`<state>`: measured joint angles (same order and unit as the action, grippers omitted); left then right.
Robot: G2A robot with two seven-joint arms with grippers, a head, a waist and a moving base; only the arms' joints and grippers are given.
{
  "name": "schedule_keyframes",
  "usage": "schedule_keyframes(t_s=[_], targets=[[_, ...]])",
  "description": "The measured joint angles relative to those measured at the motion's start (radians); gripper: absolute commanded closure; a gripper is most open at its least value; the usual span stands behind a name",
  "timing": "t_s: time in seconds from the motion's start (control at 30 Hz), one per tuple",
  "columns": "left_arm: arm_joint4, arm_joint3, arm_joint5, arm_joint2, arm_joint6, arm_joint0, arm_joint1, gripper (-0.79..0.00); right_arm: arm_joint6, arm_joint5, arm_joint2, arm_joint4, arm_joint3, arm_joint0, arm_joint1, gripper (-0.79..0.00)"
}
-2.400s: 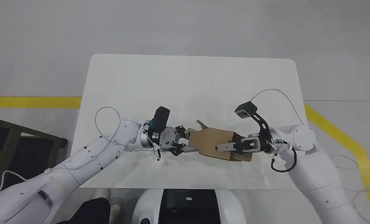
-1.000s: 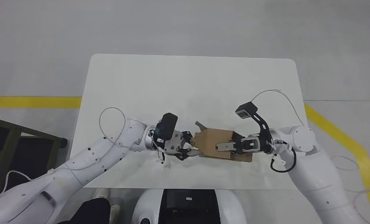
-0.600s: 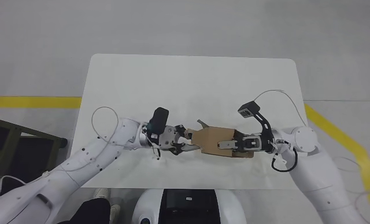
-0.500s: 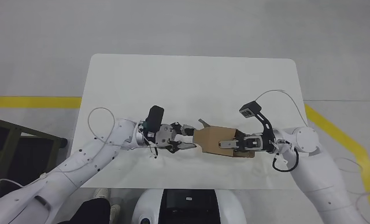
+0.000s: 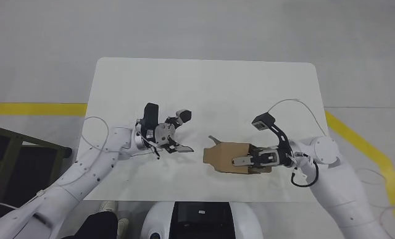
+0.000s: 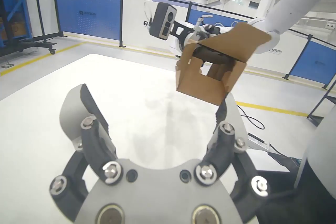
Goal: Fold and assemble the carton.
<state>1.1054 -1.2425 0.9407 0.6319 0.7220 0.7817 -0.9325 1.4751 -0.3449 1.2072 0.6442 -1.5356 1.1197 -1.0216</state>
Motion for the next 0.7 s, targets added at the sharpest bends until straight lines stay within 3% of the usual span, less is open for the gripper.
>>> schedule_keyframes(t_s=[0.37, 0.7], targets=[[-0.096, 0.016, -0.059, 0.016, -0.163, -0.016, -0.042, -0.785, 0.027, 0.027, -0.078, -0.019, -0.037, -0.019, -0.007, 0.000], [-0.075, -0.017, -0.019, 0.037, -0.188, -0.014, -0.064, -0.785, 0.010, 0.010, -0.102, -0.025, 0.016, -0.050, -0.011, 0.000]])
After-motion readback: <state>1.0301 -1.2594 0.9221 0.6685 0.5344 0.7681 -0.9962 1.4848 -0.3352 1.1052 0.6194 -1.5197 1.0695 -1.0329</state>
